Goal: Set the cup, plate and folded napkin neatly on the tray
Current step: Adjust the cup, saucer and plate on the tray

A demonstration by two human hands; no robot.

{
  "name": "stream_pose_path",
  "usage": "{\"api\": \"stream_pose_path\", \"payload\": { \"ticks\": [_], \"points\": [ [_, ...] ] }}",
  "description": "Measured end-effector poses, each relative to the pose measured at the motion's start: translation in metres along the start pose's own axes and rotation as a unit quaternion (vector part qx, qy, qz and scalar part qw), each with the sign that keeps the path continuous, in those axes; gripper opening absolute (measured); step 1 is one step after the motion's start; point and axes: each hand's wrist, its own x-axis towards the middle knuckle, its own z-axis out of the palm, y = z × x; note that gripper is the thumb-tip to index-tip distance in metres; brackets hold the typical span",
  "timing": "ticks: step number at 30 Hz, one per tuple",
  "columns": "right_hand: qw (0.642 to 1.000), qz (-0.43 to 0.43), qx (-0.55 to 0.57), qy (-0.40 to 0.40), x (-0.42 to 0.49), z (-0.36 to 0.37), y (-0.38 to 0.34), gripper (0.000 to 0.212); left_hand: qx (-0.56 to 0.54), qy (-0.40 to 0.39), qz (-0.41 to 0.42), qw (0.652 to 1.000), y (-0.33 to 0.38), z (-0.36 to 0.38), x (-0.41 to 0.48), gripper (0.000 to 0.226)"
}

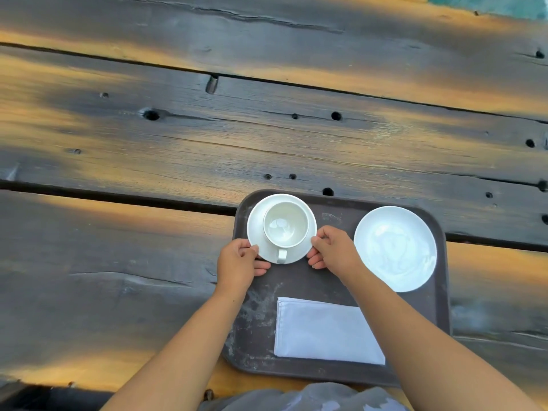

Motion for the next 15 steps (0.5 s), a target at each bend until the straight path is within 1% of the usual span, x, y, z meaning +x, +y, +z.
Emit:
{"api": "stream_pose_path", "payload": {
  "ticks": [10,15],
  "points": [
    [1.000,-0.004,0.019,0.001,0.002,0.013,-0.010,0.017,-0.003,0.042,0.007,0.999,-0.003,0.001,0.003,0.022],
    [1.000,0.002,0.025,0.013,0.001,0.015,-0.010,0.019,0.036,0.037,0.021,0.998,-0.003,-0.002,0.001,0.023]
  ]
}}
